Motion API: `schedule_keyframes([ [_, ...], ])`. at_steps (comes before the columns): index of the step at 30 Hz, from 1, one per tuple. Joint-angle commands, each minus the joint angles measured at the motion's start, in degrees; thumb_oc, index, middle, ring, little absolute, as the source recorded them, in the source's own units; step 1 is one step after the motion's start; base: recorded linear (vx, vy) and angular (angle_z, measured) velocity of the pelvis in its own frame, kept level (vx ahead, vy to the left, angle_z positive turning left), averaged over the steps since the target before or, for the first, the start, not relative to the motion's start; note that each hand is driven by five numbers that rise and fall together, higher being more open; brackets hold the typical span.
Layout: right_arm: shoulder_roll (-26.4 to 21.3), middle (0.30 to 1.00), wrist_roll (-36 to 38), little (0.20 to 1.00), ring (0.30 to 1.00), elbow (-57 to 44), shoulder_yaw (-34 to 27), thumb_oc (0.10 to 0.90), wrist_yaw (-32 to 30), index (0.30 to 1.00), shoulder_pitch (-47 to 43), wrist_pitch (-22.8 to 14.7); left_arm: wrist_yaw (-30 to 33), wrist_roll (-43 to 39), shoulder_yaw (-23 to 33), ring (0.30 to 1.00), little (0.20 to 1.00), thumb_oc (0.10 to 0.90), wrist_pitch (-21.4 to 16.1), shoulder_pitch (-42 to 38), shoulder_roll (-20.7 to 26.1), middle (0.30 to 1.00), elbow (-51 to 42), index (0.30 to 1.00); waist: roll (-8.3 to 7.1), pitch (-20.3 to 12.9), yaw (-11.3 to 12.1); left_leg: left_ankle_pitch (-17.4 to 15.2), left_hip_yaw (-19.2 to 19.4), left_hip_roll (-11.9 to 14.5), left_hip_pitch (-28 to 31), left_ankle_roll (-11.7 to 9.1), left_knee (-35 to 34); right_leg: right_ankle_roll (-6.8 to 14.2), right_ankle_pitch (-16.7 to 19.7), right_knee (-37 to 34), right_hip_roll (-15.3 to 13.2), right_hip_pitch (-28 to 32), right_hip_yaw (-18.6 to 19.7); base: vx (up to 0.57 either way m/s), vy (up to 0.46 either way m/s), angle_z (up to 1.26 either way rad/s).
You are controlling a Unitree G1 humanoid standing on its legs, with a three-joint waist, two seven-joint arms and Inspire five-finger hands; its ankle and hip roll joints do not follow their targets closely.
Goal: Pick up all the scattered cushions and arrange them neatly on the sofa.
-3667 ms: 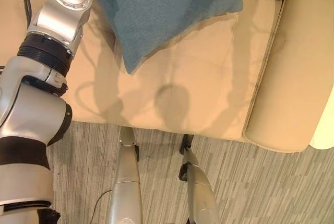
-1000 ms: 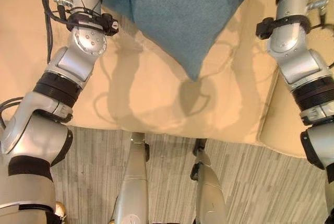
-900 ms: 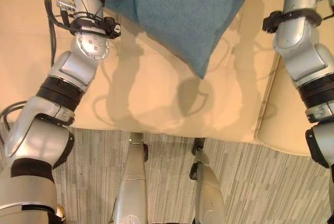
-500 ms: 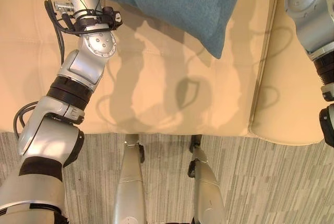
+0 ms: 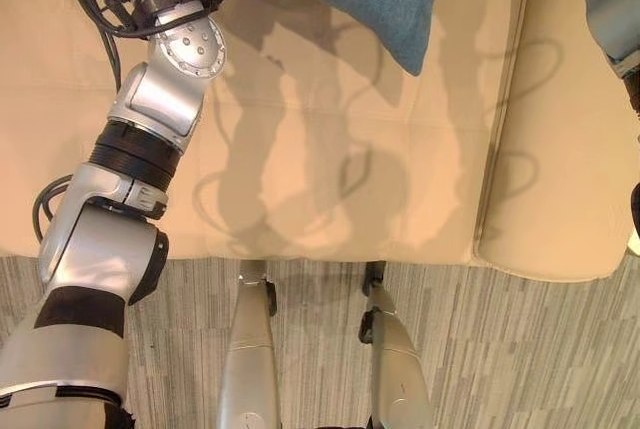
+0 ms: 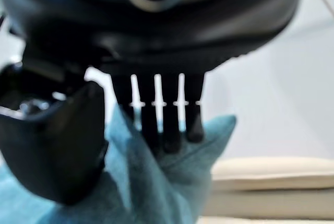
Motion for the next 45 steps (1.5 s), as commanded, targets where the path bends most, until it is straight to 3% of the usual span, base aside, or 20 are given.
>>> schedule_keyframes([
  [1,-1.8,0.3,5.0,0.3,0.3,3.5,0.3,0.4,-0.2,0.3,-4.4,-3.6,-2.5,3.6,-1.1,0.3,0.3,0.4,-5.7,-0.7,-6.3,0.3,0.7,0.3,-0.88,-7.2,1.7,-10.7,-1.4,-0.2,0.1,-4.8,-0.2,0.5,-5.5,1.9,-0.3,-0.3,1.6,-0.02,-0.046,0.01],
  [2,-1.8,0.3,5.1,0.3,0.3,3.7,0.5,0.4,-0.2,0.3,-4.6,-3.8,-2.5,3.5,-1.1,0.321,0.321,0.414,-5.8,-0.8,-6.3,0.321,0.9,0.321,-0.83,-7.2,1.7,-10.7,-1.4,-0.3,0.0,-4.8,-0.2,0.5,-5.5,1.9,-0.3,-0.3,1.6,-0.03,-0.03,0.02],
  [3,-1.3,0.3,6.1,0.3,0.3,5.8,1.2,0.4,0.5,0.3,-4.6,-3.7,-3.0,2.7,-1.1,0.394,0.394,0.463,-5.7,-0.1,-6.9,0.394,3.0,0.394,-1.0,-6.9,1.8,-10.7,-1.4,-0.4,-0.3,-4.8,-0.1,0.6,-5.3,1.8,-0.3,-0.4,1.6,0.0,0.0,0.0],
  [4,-0.6,0.3,7.6,0.3,0.3,7.5,1.2,0.4,0.7,0.3,-4.0,-3.8,-4.1,1.6,-1.1,0.549,0.549,0.566,-5.6,0.7,-7.7,0.549,5.0,0.549,-1.17,-6.5,1.9,-10.5,-1.3,-0.4,-0.5,-4.8,0.0,0.6,-5.0,1.8,-0.5,-0.6,1.7,-0.04,-0.015,0.02],
  [5,-0.3,0.3,9.1,0.3,0.3,9.6,1.1,0.4,1.0,0.3,-3.5,-4.1,-4.8,0.3,-1.8,0.589,0.589,0.593,-5.3,0.6,-8.6,0.589,7.5,0.589,-1.3,-6.3,1.9,-10.4,-1.2,-0.4,-0.8,-4.8,0.0,0.7,-4.8,1.7,-0.6,-0.8,1.8,-0.04,-0.003,0.01],
  [6,2.0,0.3,12.0,0.3,0.3,12.5,0.6,0.4,2.5,0.3,-2.7,-4.0,-6.2,-0.9,-2.5,0.9,0.9,0.8,-4.3,0.5,-10.0,0.9,12.5,0.9,-1.42,-5.8,1.9,-10.2,-1.2,-0.4,-0.9,-4.9,-0.1,0.8,-4.5,1.5,-0.7,-0.9,1.8,0.06,-0.03,0.01],
  [7,3.3,0.366,14.0,0.366,0.366,14.3,0.8,0.444,4.4,0.366,-2.7,-3.9,-7.3,-1.3,-3.4,0.9,0.9,0.8,-2.6,0.2,-10.4,0.9,16.0,0.9,-1.5,-6.0,1.8,-11.9,-1.1,-0.2,-0.5,-5.2,-0.1,0.7,-5.8,1.4,-0.7,-0.3,1.8,0.0,0.0,0.0],
  [8,3.3,0.9,14.1,0.9,0.9,14.5,0.9,0.8,4.5,0.9,-2.9,-3.9,-7.4,-1.3,-3.5,0.9,0.9,0.8,-2.7,0.0,-10.4,0.9,16.2,0.9,-1.44,-5.6,2.0,-10.1,-1.1,-0.4,-1.2,-4.9,0.0,0.7,-4.4,1.4,-0.8,-0.9,1.8,0.09,-0.034,0.02],
  [9,4.8,0.9,16.5,0.9,0.9,16.8,1.4,0.8,6.9,0.9,-2.5,-4.9,-9.4,-2.3,-4.5,0.9,0.9,0.8,-1.2,-1.7,-11.7,0.9,22.9,0.9,-1.67,-5.8,1.7,-11.7,-0.9,-0.1,-0.8,-5.2,0.0,0.8,-5.7,1.4,-0.8,-0.4,1.8,0.0,0.0,0.0],
  [14,9.7,0.9,30.4,0.9,0.9,23.5,-0.7,0.8,11.0,0.9,-4.9,-3.4,-14.0,-11.7,-3.7,0.9,0.9,0.8,-0.5,-6.5,-11.8,0.9,29.2,0.9,-1.53,-4.3,1.3,-11.3,-0.4,0.0,-1.1,-5.3,-0.2,1.2,-4.3,0.7,-0.9,-0.4,1.7,-0.01,0.02,-0.01],
  [17,9.9,0.9,32.5,0.9,0.9,21.9,-2.6,0.8,10.4,0.9,-4.0,-3.3,-14.4,-14.1,-2.6,0.9,0.9,0.8,-0.9,-6.7,-10.3,0.9,27.2,0.9,-1.27,-4.1,1.5,-11.3,-0.1,-0.1,-0.6,-5.2,-0.3,1.1,-4.4,0.7,-1.0,0.0,1.6,-0.04,0.038,0.0],
  [19,9.7,0.9,32.5,0.9,0.9,20.9,-3.2,0.8,10.2,0.9,-3.3,-2.6,-14.5,-16.3,-1.4,0.9,0.9,0.8,-1.5,-6.6,-9.7,0.9,26.0,0.9,-1.11,-3.8,1.6,-9.6,-0.1,-0.3,-0.8,-4.9,-0.4,1.1,-3.1,0.6,-1.1,-0.3,1.5,-0.1,0.052,-0.01],
  [21,8.8,0.9,33.2,0.9,0.9,17.9,-3.9,0.8,11.7,0.9,-0.6,0.0,-15.6,-27.4,3.6,0.9,0.9,0.8,-3.1,-7.2,-8.7,0.9,23.7,0.9,-0.75,-4.3,1.6,-9.9,0.0,-0.3,0.2,-4.8,-0.5,1.1,-3.6,0.7,-1.0,0.8,1.4,0.0,0.0,0.0],
  [26,8.7,0.9,38.0,0.9,0.9,12.6,-8.0,0.8,11.4,0.9,4.6,2.1,-15.4,-34.1,7.4,0.9,0.9,0.8,-3.1,-6.4,-3.4,0.9,19.0,0.9,-0.07,-4.9,2.1,-10.2,0.0,-0.2,2.5,-4.6,-0.6,0.4,-5.0,1.8,-0.5,2.4,1.8,0.0,-0.005,-0.01],
  [28,8.6,0.9,36.8,0.9,0.9,5.5,-12.8,0.8,10.6,0.9,9.1,2.3,-17.3,-38.3,10.0,0.9,0.9,0.8,-3.2,-3.1,-1.7,0.9,14.2,0.9,0.98,-4.9,2.6,-10.4,0.1,-0.4,3.9,-4.3,-0.5,-0.2,-6.2,2.7,-0.4,3.6,1.6,0.0,0.0,-0.05],
  [32,6.6,0.9,30.7,0.9,0.9,-2.9,-18.6,0.8,10.3,0.9,15.3,3.0,-18.8,-38.9,12.0,0.9,0.9,0.8,-4.1,2.3,0.9,0.9,7.3,0.9,2.01,-4.7,3.2,-10.9,-0.3,-0.7,5.5,-4.2,0.6,-0.7,-7.1,3.9,-0.5,4.8,1.5,0.0,-0.001,-0.02],
  [40,7.4,0.9,25.9,0.9,0.9,-8.7,-23.3,0.8,12.8,0.9,26.0,2.6,-20.9,-36.6,16.0,0.9,0.9,0.8,-3.4,14.2,1.9,0.9,2.8,0.9,2.07,-5.6,3.2,-11.5,0.0,-0.2,8.4,-3.6,1.5,-1.4,-8.4,5.9,-0.2,6.2,2.5,-0.02,0.013,-0.04],
  [45,6.0,0.9,21.7,0.9,0.9,-9.5,-26.2,0.8,13.8,0.9,32.7,3.6,-21.5,-35.5,20.9,0.9,0.9,0.8,-3.3,26.5,0.3,0.9,0.5,0.9,2.01,-6.9,3.1,-11.9,0.2,-0.2,10.7,-3.2,1.9,-2.0,-8.7,6.9,-0.1,7.8,2.5,0.0,0.027,-0.06],
])
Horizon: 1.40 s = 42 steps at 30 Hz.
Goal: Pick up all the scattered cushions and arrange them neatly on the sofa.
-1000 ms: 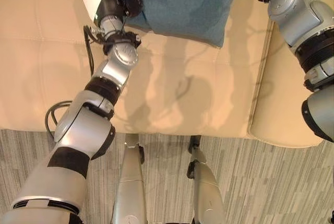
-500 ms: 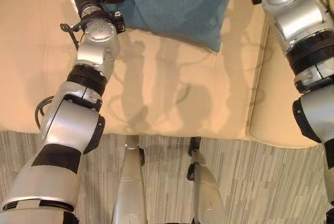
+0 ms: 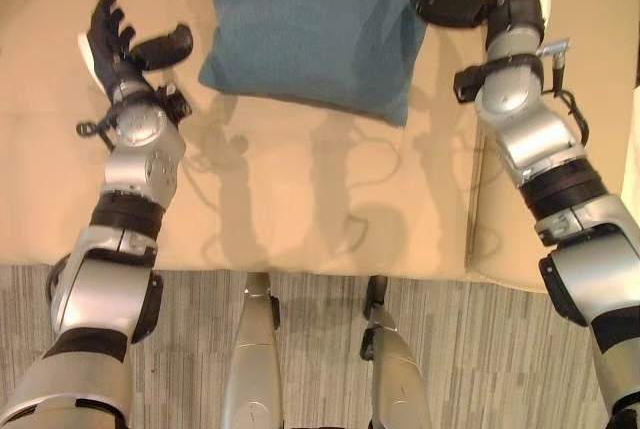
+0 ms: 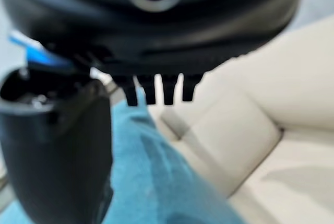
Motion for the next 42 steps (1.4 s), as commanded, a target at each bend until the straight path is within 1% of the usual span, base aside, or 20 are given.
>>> schedule_keyframes([
  [1,-6.5,0.9,-5.4,0.9,0.9,-6.3,-8.1,0.8,-0.6,0.9,7.7,-3.0,-1.5,5.2,6.1,0.9,0.9,0.8,-5.7,9.6,-1.3,0.9,-6.6,0.9,1.6,-7.2,0.3,-12.2,-2.2,0.0,0.1,-2.4,4.3,-1.4,-8.7,6.7,0.4,-0.5,0.8,0.0,0.0,0.0],
  [2,-6.5,0.9,-5.5,0.9,0.9,-6.7,-8.3,0.8,-0.6,0.9,8.3,-2.9,-1.4,5.3,6.1,0.9,0.9,0.8,-5.5,10.1,-1.4,0.9,-7.0,0.9,1.58,-7.5,0.4,-11.8,-2.2,0.0,0.0,-2.3,3.9,-1.4,-8.3,6.4,0.4,-0.5,0.8,0.07,0.013,0.0],
  [5,-9.0,0.9,-11.1,0.9,0.9,-13.9,-15.7,0.8,0.7,0.9,22.5,-3.8,-2.3,5.3,10.7,0.9,0.9,0.8,-8.2,22.2,-2.9,0.9,-14.9,0.9,0.85,-9.4,-0.2,-12.8,-2.2,0.1,2.1,-2.0,4.3,-1.3,-8.0,5.7,0.6,1.8,0.3,0.05,0.014,0.02],
  [6,-8.9,0.9,-14.5,0.9,0.9,-19.5,-23.3,0.8,0.4,0.9,34.7,-7.2,-4.4,11.8,13.5,0.9,0.9,0.8,-8.9,31.8,-3.0,0.9,-20.6,0.9,0.23,-10.7,-0.8,-14.5,-2.5,0.2,3.9,-1.6,5.0,-1.2,-8.3,5.3,0.4,3.8,-0.1,0.09,0.027,0.02],
  [7,-8.7,0.9,-14.7,0.9,0.9,-20.1,-23.9,0.8,0.5,0.9,35.7,-7.1,-4.3,12.0,13.2,0.9,0.9,0.8,-8.7,32.3,-3.1,0.9,-21.0,0.9,0.12,-11.1,-0.6,-14.0,-2.5,0.1,3.8,-1.6,4.7,-1.2,-7.9,4.9,0.4,3.7,-0.1,0.14,0.042,0.0],
  [9,-6.8,0.9,-17.9,0.9,0.9,-22.7,-33.4,0.8,1.4,0.9,50.5,-10.7,-8.5,19.1,15.2,0.9,0.9,0.8,-8.2,44.3,-3.4,0.9,-24.4,0.9,-0.23,-13.3,-1.6,-16.0,-2.3,0.1,7.0,-0.9,5.0,-0.6,-7.5,4.4,0.2,6.4,-0.4,0.08,0.041,-0.01],
  [11,-5.9,0.9,-17.6,0.9,0.9,-22.3,-35.8,0.8,1.5,0.9,53.8,-11.2,-9.5,19.0,16.3,0.9,0.9,0.8,-8.8,47.3,-3.9,0.9,-24.3,0.9,-0.21,-14.2,-1.9,-16.3,-2.1,-0.1,8.4,-0.8,4.5,-0.2,-6.7,3.6,0.2,7.2,-0.4,0.02,0.044,-0.01],
  [13,-1.5,0.9,-15.8,0.9,0.9,-18.8,-40.3,0.8,1.6,0.9,61.1,-11.9,-11.5,19.3,18.6,0.9,0.9,0.8,-9.4,54.1,-6.2,0.9,-23.0,0.9,0.56,-15.1,-2.1,-15.6,-1.0,0.8,11.9,-0.6,2.7,0.3,-4.0,3.6,0.1,8.1,-1.2,-0.09,0.096,-0.11],
  [16,1.2,0.9,-13.7,0.9,0.9,-15.0,-41.9,0.8,1.4,0.9,64.1,-12.2,-13.3,16.5,19.0,0.9,0.9,0.8,-9.4,56.7,-8.3,0.9,-19.4,0.9,1.45,-15.4,-1.6,-14.8,0.0,2.1,14.6,-0.4,1.0,-0.3,-5.8,7.1,1.4,9.5,-1.6,-0.13,0.055,-0.26],
  [17,3.2,0.9,-11.3,0.9,0.9,-11.7,-43.5,0.8,2.2,0.9,66.7,-12.3,-14.9,14.9,19.4,0.9,0.9,0.8,-8.6,58.7,-10.0,0.9,-15.4,0.9,2.09,-16.6,-1.7,-14.0,0.4,2.5,16.4,0.0,-0.5,-1.2,-9.5,10.7,3.8,11.9,-0.5,-0.14,0.041,-0.21],
  [19,4.0,0.9,-10.5,0.9,0.9,-9.8,-44.4,0.8,2.3,0.9,68.1,-12.4,-15.5,14.8,19.7,0.9,0.9,0.8,-8.4,59.4,-10.7,0.9,-13.5,0.9,2.38,-17.3,-1.5,-12.7,0.5,2.5,16.8,0.1,-1.7,-1.6,-10.7,12.5,5.4,12.7,0.8,-0.19,-0.011,-0.17],
  [20,6.3,0.9,-7.3,0.9,0.9,-8.2,-46.2,0.8,2.7,0.9,71.3,-12.7,-16.2,13.9,20.0,0.9,0.9,0.8,-8.0,61.0,-12.7,0.9,-10.3,0.9,2.14,-18.3,-1.7,-11.8,0.2,1.3,16.3,0.1,-1.6,-2.8,-13.9,14.2,8.3,16.9,3.9,-0.32,-0.124,-0.13],
  [23,7.9,0.9,-4.6,0.9,0.9,-6.7,-45.7,0.8,3.1,0.9,73.0,-13.4,-15.9,13.2,19.6,0.9,0.9,0.8,-8.3,62.3,-15.1,0.9,-7.8,0.9,2.79,-19.0,-1.1,-9.9,0.0,1.2,14.1,-0.4,-1.1,-5.8,-18.1,10.8,10.7,22.0,6.7,-0.39,-0.186,0.19],
  [26,8.8,0.9,-3.5,0.9,0.9,-7.9,-42.5,0.8,3.6,0.9,72.9,-14.2,-15.4,10.3,19.2,0.9,0.9,0.8,-8.2,62.8,-17.6,0.9,-5.1,0.9,4.94,-17.8,-0.8,-5.8,-0.9,4.1,12.5,-2.4,-1.7,-8.2,-21.8,9.5,12.4,21.7,6.7,-0.41,-0.247,-0.28],
  [30,8.4,0.9,-3.0,0.9,0.9,-7.3,-40.4,0.8,4.4,0.9,72.5,-14.0,-15.5,9.9,17.3,0.9,0.9,0.8,-7.5,63.1,-18.8,0.9,-5.4,0.9,6.72,-16.8,-2.0,-5.7,-0.9,6.5,12.6,-2.5,-7.6,-9.4,-22.4,10.0,14.2,20.0,6.7,-0.42,-0.264,-0.01],
  [33,7.8,0.9,-4.1,0.9,0.9,-5.6,-38.7,0.8,4.6,0.9,73.1,-13.0,-15.3,9.1,16.2,0.9,0.9,0.8,-7.7,63.3,-20.1,0.9,-8.1,0.9,6.54,-14.7,-2.8,-7.4,-0.8,6.2,13.1,-2.5,-7.8,-9.8,-20.6,9.8,13.3,19.4,5.8,-0.55,-0.189,0.18],
  [34,8.0,0.9,-6.1,0.9,0.9,-5.2,-37.5,0.8,5.4,0.9,74.8,-12.2,-15.7,9.0,16.3,0.9,0.9,0.8,-7.8,63.9,-20.8,0.9,-8.8,0.9,5.79,-14.5,-3.7,-9.4,-0.2,5.1,14.5,-2.1,-3.0,-9.4,-18.0,8.1,11.6,18.4,4.7,-0.44,-0.115,0.38],
  [36,8.2,0.9,-6.9,0.9,0.9,-4.5,-37.3,0.8,5.9,0.9,75.7,-11.7,-16.0,9.7,16.0,0.9,0.9,0.8,-7.6,65.0,-21.4,0.9,-9.3,0.9,5.84,-15.4,-4.7,-10.3,0.0,3.9,17.1,-2.4,1.2,-8.9,-15.0,5.2,10.7,17.0,4.1,-0.49,-0.105,0.34],
  [39,8.6,0.9,-6.8,0.9,0.9,-2.7,-36.4,0.8,7.3,0.9,75.7,-11.7,-17.0,9.9,15.4,0.9,0.9,0.8,-6.9,66.0,-22.0,0.9,-8.8,0.9,6.14,-17.5,-6.6,-15.5,0.5,2.6,22.9,-2.2,5.6,-8.0,-11.8,1.9,8.8,14.5,3.2,-0.32,-0.03,0.42],
  [42,8.4,0.9,-9.3,0.9,0.9,-2.5,-35.2,0.8,8.6,0.9,76.4,-11.5,-17.9,10.7,15.1,0.9,0.9,0.8,-6.2,65.9,-22.0,0.9,-7.8,0.9,6.97,-19.2,-8.6,-16.6,2.1,2.7,28.7,-2.1,6.3,-7.3,-9.5,1.2,7.7,11.8,2.1,-0.23,0.057,0.3],
])
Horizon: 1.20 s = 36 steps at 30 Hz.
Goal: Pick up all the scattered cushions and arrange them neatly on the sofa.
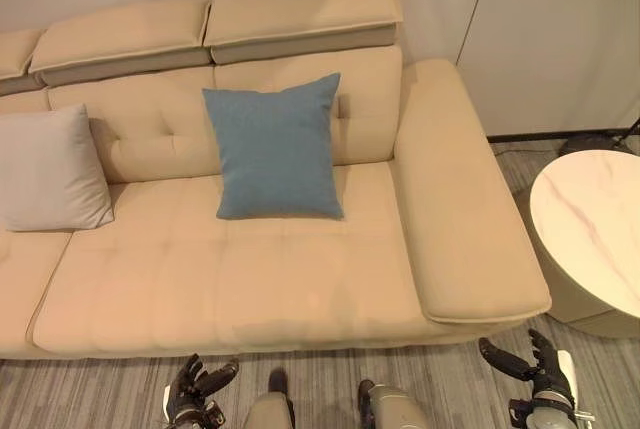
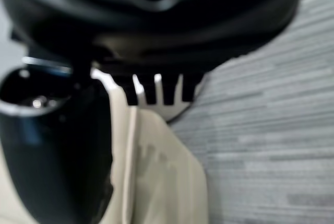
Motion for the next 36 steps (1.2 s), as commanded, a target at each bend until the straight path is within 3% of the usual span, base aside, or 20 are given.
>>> schedule_keyframes([
  [1,-3.3,0.9,-3.5,0.9,0.9,-0.9,-1.1,0.8,0.6,0.9,-2.0,-2.7,-1.5,2.4,1.2,0.9,0.9,0.8,-2.5,-0.9,3.2,0.9,-3.1,0.9,0.22,-2.8,-2.4,-5.5,1.8,1.6,4.6,0.5,0.7,9.3,2.6,-14.1,-2.5,4.1,1.5,-0.14,0.056,0.17],
  [7,-2.3,0.9,-2.2,0.9,0.9,0.3,0.2,0.8,1.3,0.9,-2.9,-2.6,-1.7,4.7,-1.3,0.9,0.9,0.8,-1.9,-2.9,4.2,0.9,-4.0,0.9,1.51,-3.2,-5.5,-7.1,1.6,1.9,11.9,0.3,-1.5,11.0,5.6,-10.1,-5.5,-2.6,-2.2,-0.31,0.186,0.48],
  [8,-2.1,0.9,-3.1,0.9,0.9,-0.1,0.6,0.8,1.9,0.9,-3.1,-2.2,-1.9,5.6,-1.4,0.9,0.9,0.8,-1.6,-2.4,4.1,0.9,-4.7,0.9,1.47,-3.2,-5.7,-10.9,2.0,0.8,12.5,1.0,-4.3,11.9,6.9,-9.4,-6.8,-3.7,-2.1,-0.2,0.192,0.63],
  [9,-2.1,0.9,-3.2,0.9,0.9,-0.1,0.7,0.8,1.9,0.9,-3.1,-2.2,-1.8,5.6,-1.4,0.9,0.9,0.8,-1.6,-2.4,4.0,0.9,-4.7,0.9,1.44,-3.2,-5.7,-11.0,2.1,0.8,12.5,1.1,-4.2,12.0,6.9,-9.4,-6.9,-3.7,-2.1,-0.22,0.237,0.4],
  [12,-0.6,0.9,-2.9,0.9,0.9,0.6,1.1,0.8,2.1,0.9,-4.3,-1.6,-1.4,7.0,-1.8,0.9,0.9,0.8,-1.6,-3.5,4.4,0.9,-3.2,0.9,0.04,-2.7,-5.2,-15.3,1.9,-2.3,11.6,2.2,-5.4,14.3,11.5,-13.1,-11.2,-4.0,-2.1,-0.21,0.217,0.25],
  [15,1.4,0.9,-3.6,0.9,0.9,0.4,2.3,0.8,2.4,0.9,-4.8,-0.8,-1.6,7.7,-2.2,0.9,0.9,0.8,-1.2,-4.5,4.4,0.9,-0.6,0.9,-1.1,-1.6,-4.4,-16.0,2.2,-4.2,10.0,2.9,-5.3,16.3,15.4,-18.6,-15.7,-3.6,-3.3,-0.32,0.185,0.2],
  [16,2.9,0.9,-3.4,0.9,0.9,1.2,4.0,0.8,2.4,0.9,-5.9,-0.4,-1.0,7.7,-2.5,0.9,0.9,0.8,-1.1,-5.7,4.6,0.9,1.2,0.9,-0.65,-0.3,-4.3,-15.4,2.0,-4.1,7.9,3.4,-4.3,15.7,13.4,-17.5,-14.2,-3.7,-0.8,-0.37,0.125,0.25],
  [17,2.9,0.9,-3.4,0.9,0.9,1.2,4.0,0.8,2.4,0.9,-6.0,-0.5,-1.0,7.7,-2.4,0.9,0.9,0.8,-1.1,-5.8,4.7,0.9,1.2,0.9,-0.86,-0.5,-4.3,-15.2,2.0,-4.3,7.7,3.4,-4.5,15.7,13.5,-17.5,-14.5,-3.9,-0.7,-0.33,0.112,0.3],
  [19,3.8,0.9,-3.1,0.9,0.9,2.0,5.0,0.8,2.4,0.9,-5.6,-0.5,-1.1,7.2,-2.1,0.9,0.9,0.8,-1.0,-5.9,5.0,0.9,2.8,0.9,-0.7,-0.4,-3.3,-13.9,2.0,-5.0,6.7,4.0,-4.8,15.2,11.0,-14.7,-12.1,-2.4,1.0,-0.23,0.112,0.22],
  [20,4.2,0.9,-2.9,0.9,0.9,2.2,5.9,0.8,2.5,0.9,-5.6,-0.7,-0.9,7.2,-2.2,0.9,0.9,0.8,-0.8,-5.8,5.0,0.9,3.3,0.9,-0.66,-0.7,-2.8,-13.0,1.5,-5.4,6.4,4.6,-5.4,14.7,9.5,-12.4,-10.0,-1.3,2.3,-0.31,0.15,0.09],
  [21,4.4,0.9,-2.6,0.9,0.9,3.6,7.1,0.8,2.8,0.9,-6.0,-0.8,-1.0,6.7,-2.3,0.9,0.9,0.8,-0.4,-5.8,5.0,0.9,4.5,0.9,-0.31,-1.3,-1.9,-11.6,0.9,-5.6,5.8,5.5,-6.3,13.7,6.0,-7.3,-5.7,0.1,3.8,-0.29,0.122,0.09],
  [26,5.3,0.9,-2.5,0.9,0.9,4.5,10.3,0.8,3.0,0.9,-5.7,-1.2,-0.5,5.7,-1.4,0.9,0.9,0.8,0.3,-5.8,5.2,0.9,5.0,0.9,-1.2,-3.9,0.4,-8.1,-1.5,-7.3,2.7,6.7,-7.4,10.6,-0.7,-4.2,2.9,6.9,9.3,-0.18,0.002,0.22],
  [28,5.2,0.9,-3.2,0.9,0.9,4.4,11.2,0.8,3.0,0.9,-5.9,-1.2,-0.3,5.3,-1.3,0.9,0.9,0.8,0.3,-5.8,5.1,0.9,4.4,0.9,-1.71,-3.9,1.0,-7.8,-2.0,-7.8,1.8,6.7,-7.0,10.1,-1.6,-5.4,3.5,8.2,10.4,-0.15,-0.097,0.39],
  [29,4.2,0.9,-6.4,0.9,0.9,4.2,13.9,0.8,3.4,0.9,-7.0,-1.1,-0.1,4.7,-0.3,0.9,0.9,0.8,0.4,-6.3,4.7,0.9,5.4,0.9,-2.56,-4.0,2.4,-7.2,-2.4,-8.3,0.4,6.1,-6.2,9.2,-1.9,-8.6,3.2,9.5,10.4,-0.1,-0.105,0.22],
  [36,2.2,0.9,-11.0,0.9,0.9,4.4,19.2,0.8,4.1,0.9,-9.2,-0.8,-0.1,0.5,-0.5,0.9,0.9,0.8,0.3,-6.3,3.4,0.9,8.6,0.9,-1.98,-2.9,4.3,-3.2,-2.9,-6.2,-2.5,4.9,-5.5,7.5,-1.7,-12.9,4.6,10.7,8.8,-0.14,-0.114,0.07],
])
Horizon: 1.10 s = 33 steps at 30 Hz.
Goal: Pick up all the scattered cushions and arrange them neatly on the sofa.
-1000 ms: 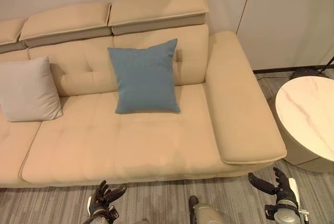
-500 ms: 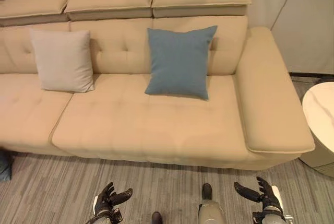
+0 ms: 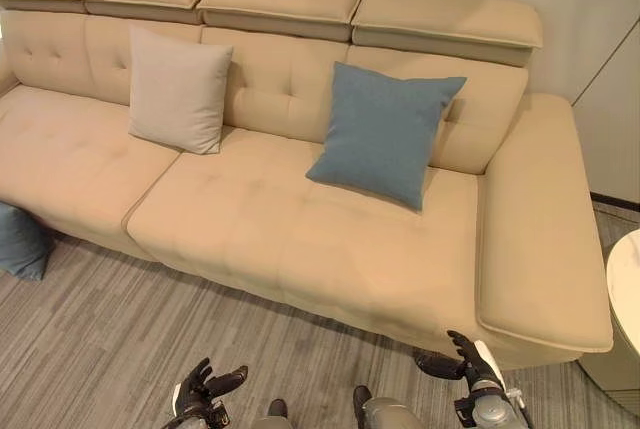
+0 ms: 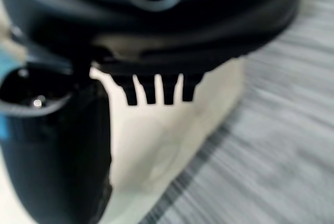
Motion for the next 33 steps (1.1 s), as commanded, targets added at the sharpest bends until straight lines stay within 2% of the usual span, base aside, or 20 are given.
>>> schedule_keyframes([
  [1,-0.2,0.9,-1.8,0.9,0.9,-3.6,1.3,0.8,-0.3,0.9,-0.4,-2.5,1.6,-2.1,1.2,0.9,0.9,0.8,-2.6,-1.8,3.1,0.9,-2.2,0.9,-1.91,-0.1,0.8,0.2,0.6,-5.0,-6.0,0.4,-0.4,2.6,-2.6,-13.3,-1.0,11.5,0.1,-0.18,-0.043,0.25],
  [4,0.0,0.9,-1.0,0.9,0.9,-1.6,2.1,0.8,-0.7,0.9,-1.8,-1.9,2.3,-4.6,0.5,0.9,0.9,0.8,-3.3,-2.4,2.3,0.9,-3.7,0.9,-1.76,1.4,1.5,2.5,0.4,-4.9,-9.0,-0.4,0.1,2.4,-2.7,-12.7,-1.6,10.9,-1.7,-0.21,-0.014,0.39],
  [6,-0.7,0.9,-3.5,0.9,0.9,-1.3,5.1,0.8,0.3,0.9,-2.9,-1.6,1.6,-1.8,-1.6,0.9,0.9,0.8,-3.6,-2.3,2.6,0.9,-7.3,0.9,-2.19,2.4,2.3,1.1,5.8,-2.8,-9.5,-0.4,2.1,2.9,-2.1,-12.9,-4.6,10.5,-7.4,-0.24,0.006,1.0],
  [7,-0.8,0.9,-3.5,0.9,0.9,-1.2,5.1,0.8,0.3,0.9,-2.9,-1.6,1.7,-1.8,-1.6,0.9,0.9,0.8,-3.6,-2.3,2.6,0.9,-7.4,0.9,-2.14,2.2,2.3,1.3,5.7,-2.7,-9.7,-0.4,2.0,2.9,-1.9,-13.0,-4.5,10.4,-7.5,-0.21,0.067,1.16],
  [8,-1.5,0.9,-6.1,0.9,0.9,0.0,6.3,0.8,1.1,0.9,-2.7,-2.5,-0.1,5.9,-3.7,0.9,0.9,0.8,-3.9,-0.9,4.4,0.9,-10.8,0.9,-2.6,1.9,2.6,-0.5,7.5,-1.1,-6.9,-0.7,1.8,3.9,-1.2,-14.1,-6.8,10.7,-11.4,-0.14,0.057,1.4],
  [9,-1.5,0.9,-6.1,0.9,0.9,0.0,6.3,0.8,1.1,0.9,-2.7,-2.5,-0.1,5.9,-3.7,0.9,0.9,0.8,-3.8,-0.9,4.4,0.9,-10.8,0.9,-2.59,1.8,2.4,-0.3,7.4,-1.2,-7.0,-0.7,1.6,3.9,-1.0,-14.3,-6.8,10.6,-11.6,-0.22,0.148,1.41],
  [10,-1.0,0.9,-6.4,0.9,0.9,2.8,5.7,0.8,1.4,0.9,-2.0,-2.3,-1.3,7.1,-4.0,0.9,0.9,0.8,-3.6,-0.2,5.2,0.9,-10.3,0.9,-3.05,1.2,2.3,-1.4,9.1,1.5,-4.1,-1.2,0.9,4.6,-0.2,-15.3,-9.1,10.9,-15.7,-0.1,0.088,1.5],
  [11,-1.0,0.9,-6.5,0.9,0.9,2.8,5.7,0.8,1.3,0.9,-2.0,-2.3,-1.3,7.1,-4.0,0.9,0.9,0.8,-3.6,-0.3,5.2,0.9,-10.3,0.9,-3.08,1.0,2.2,-1.1,9.0,1.4,-4.3,-1.2,0.7,4.6,0.0,-15.5,-9.2,10.8,-15.9,-0.13,0.142,1.53],
  [12,-0.3,0.9,-5.6,0.9,0.9,3.9,5.1,0.8,1.5,0.9,-1.8,-1.9,-1.2,7.4,-3.9,0.9,0.9,0.8,-3.5,0.0,5.3,0.9,-10.3,0.9,-3.14,0.6,2.1,-1.0,10.5,3.0,-3.2,-1.4,0.1,4.8,0.3,-15.9,-10.1,10.9,-17.6,-0.06,0.197,1.41],
  [13,1.2,0.9,-3.2,0.9,0.9,7.2,3.9,0.8,1.8,0.9,-1.1,-1.3,-0.8,7.7,-3.8,0.9,0.9,0.8,-2.8,0.2,4.8,0.9,-8.7,0.9,-2.97,0.0,1.9,0.1,15.2,6.8,-1.5,-2.2,-1.7,5.3,0.4,-16.4,-11.9,11.8,-22.2,-0.07,0.262,1.53],
  [16,2.1,0.9,-3.0,0.9,0.9,12.3,3.4,0.8,1.6,0.9,-0.8,0.3,-0.8,7.4,-3.2,0.9,0.9,0.8,-1.7,-0.1,4.2,0.9,-6.9,0.9,-2.69,-0.2,1.7,2.1,23.1,11.9,-1.5,-4.0,-1.8,5.9,-0.1,-16.7,-14.0,13.8,-28.4,0.01,0.227,1.4],
  [17,2.1,0.9,-3.0,0.9,0.9,12.4,3.4,0.8,1.5,0.9,-0.9,0.2,-0.8,7.4,-3.2,0.9,0.9,0.8,-1.7,-0.1,4.2,0.9,-6.9,0.9,-2.64,-0.1,1.6,2.0,22.9,12.0,-1.6,-4.1,-1.7,5.9,-0.2,-16.7,-14.0,13.9,-28.5,0.03,0.244,1.66],
  [18,2.8,0.9,-3.8,0.9,0.9,16.5,3.4,0.8,1.5,0.9,-1.0,1.4,-1.0,8.1,-3.1,0.9,0.9,0.8,-1.3,-0.8,4.0,0.9,-4.8,0.9,-2.3,-0.4,1.8,2.9,27.7,13.9,-1.4,-4.7,-2.2,6.3,0.1,-16.8,-15.1,15.0,-32.9,-0.02,0.163,1.36],
  [20,3.7,0.9,-3.2,0.9,0.9,20.3,2.9,0.8,1.2,0.9,-1.3,2.2,-0.9,8.6,-3.2,0.9,0.9,0.8,-0.9,-1.4,3.9,0.9,-2.4,0.9,-2.22,-0.7,2.1,2.8,28.6,13.6,-1.6,-5.0,-2.6,7.1,0.8,-17.0,-16.0,16.1,-35.3,0.06,0.333,0.92],
  [24,5.5,0.9,-0.4,0.9,0.9,24.7,0.1,0.8,0.7,0.9,-2.3,3.4,-0.7,8.1,-2.1,0.9,0.9,0.8,-0.6,-2.3,4.3,0.9,3.7,0.9,-3.75,-0.4,3.2,-0.7,26.2,10.1,-3.9,-2.7,-0.6,8.8,2.7,-14.5,-20.1,16.5,-35.8,0.11,0.375,0.62],
  [27,6.6,0.9,0.8,0.9,0.9,24.8,-1.1,0.8,0.2,0.9,-2.3,3.6,-0.2,11.4,-2.8,0.9,0.9,0.8,-0.1,-3.4,6.8,0.9,4.8,0.9,-4.87,1.6,3.2,-4.1,23.4,7.0,-6.0,-0.3,2.3,9.5,5.2,-6.0,-23.5,13.8,-33.9,0.1,0.285,0.43],
  [29,7.2,0.9,2.0,0.9,0.9,23.2,-1.4,0.8,-0.6,0.9,-2.0,2.8,0.8,16.8,-3.8,0.9,0.9,0.8,0.2,-4.3,9.0,0.9,5.1,0.9,-4.76,2.4,1.6,-6.3,20.9,4.4,-5.9,1.2,2.6,9.8,5.5,-1.0,-21.9,11.3,-27.5,0.21,0.311,0.78],
  [31,7.8,0.9,2.9,0.9,0.9,22.0,-1.3,0.8,-1.2,0.9,-1.4,2.3,1.3,18.5,-3.7,0.9,0.9,0.8,0.3,-4.7,9.8,0.9,4.2,0.9,-3.85,3.1,-0.1,-6.1,18.5,2.4,-4.8,3.1,1.3,8.8,6.1,3.5,-17.8,6.9,-20.4,0.19,0.242,0.63],
  [32,7.8,0.9,2.9,0.9,0.9,22.0,-1.3,0.8,-1.2,0.9,-1.4,2.3,1.3,18.5,-3.6,0.9,0.9,0.8,0.3,-4.7,9.8,0.9,4.2,0.9,-3.92,3.1,0.0,-6.2,18.6,2.3,-4.8,3.2,1.3,8.9,6.0,3.7,-17.9,6.8,-20.3,0.2,0.15,0.54],
  [33,7.8,0.9,3.1,0.9,0.9,21.2,-1.0,0.8,-1.5,0.9,-1.0,2.0,1.4,18.6,-3.6,0.9,0.9,0.8,0.4,-4.9,10.2,0.9,4.4,0.9,-3.43,3.5,-0.9,-6.6,17.3,1.4,-3.7,3.6,0.6,8.6,5.7,5.4,-16.3,5.0,-17.9,0.2,0.104,0.67],
])
